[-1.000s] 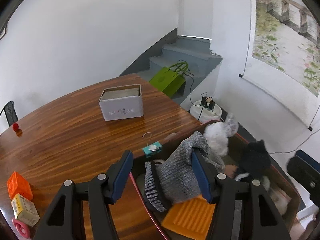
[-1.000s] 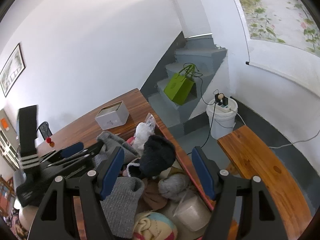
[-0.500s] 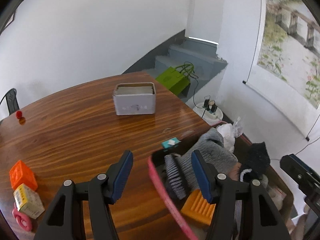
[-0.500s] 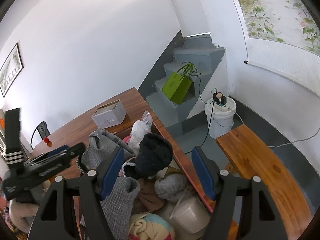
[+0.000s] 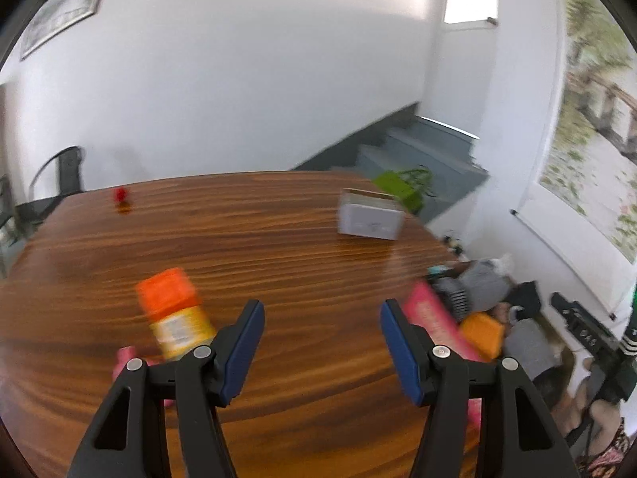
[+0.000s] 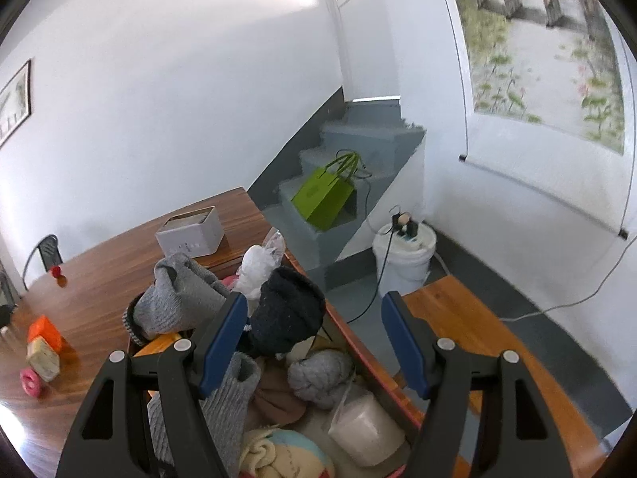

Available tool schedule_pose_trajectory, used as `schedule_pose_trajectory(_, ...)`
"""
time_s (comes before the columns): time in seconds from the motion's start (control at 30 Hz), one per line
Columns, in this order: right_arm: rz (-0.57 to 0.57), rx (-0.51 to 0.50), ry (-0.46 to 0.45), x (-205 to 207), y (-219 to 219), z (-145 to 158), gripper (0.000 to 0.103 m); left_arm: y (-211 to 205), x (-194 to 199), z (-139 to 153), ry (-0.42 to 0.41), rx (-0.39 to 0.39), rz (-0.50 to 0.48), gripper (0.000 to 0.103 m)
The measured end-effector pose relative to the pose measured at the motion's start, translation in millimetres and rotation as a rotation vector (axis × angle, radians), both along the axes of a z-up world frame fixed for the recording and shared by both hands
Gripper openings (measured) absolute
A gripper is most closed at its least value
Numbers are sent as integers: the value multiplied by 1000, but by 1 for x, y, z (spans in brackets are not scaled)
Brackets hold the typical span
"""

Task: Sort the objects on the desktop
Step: 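Move the left gripper back to the table and grasp the pink foam knot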

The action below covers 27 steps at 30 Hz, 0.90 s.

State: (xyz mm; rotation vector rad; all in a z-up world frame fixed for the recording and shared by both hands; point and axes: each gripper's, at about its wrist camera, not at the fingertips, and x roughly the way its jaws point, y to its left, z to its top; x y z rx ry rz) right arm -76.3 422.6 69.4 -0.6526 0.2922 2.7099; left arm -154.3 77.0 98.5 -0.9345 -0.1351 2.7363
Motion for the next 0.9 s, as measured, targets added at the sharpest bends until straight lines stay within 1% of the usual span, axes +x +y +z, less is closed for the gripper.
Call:
schedule_pose_trajectory(0.07,-9,17,11,4,-9,1,74,-25,7,0,3,6,34,63)
schedule_pose_trajectory(0.13,-16,32,25,10,-22,1,77,-50,12,-1,0,15,73,64)
schedule_pose_trajectory(0.23,-9,33,41,19,-42,2,79,-80,9,-17,-44,39,135,64)
schedule_pose_trajectory(0.37,28,35,35,23,-67,-1,79,-107,6,-38,-101,77,181,64)
schedule_pose_trajectory(0.47,58,43,22,24,-85,-4,79,-116,1,-53,-135,91,193,64)
schedule_pose_trajectory(0.67,89,67,-3,25,-105,-11,79,-118,-8,-74,-178,63,186,64)
schedule_pose_trajectory(0.77,89,81,-2,26,-110,-12,79,-116,-14,-82,-196,53,186,64)
schedule_pose_trajectory(0.87,85,84,13,29,-112,-10,79,-116,-20,-89,-208,39,199,64)
schedule_pose_trajectory(0.9,80,98,25,31,-114,-9,79,-116,-23,-90,-211,37,204,64)
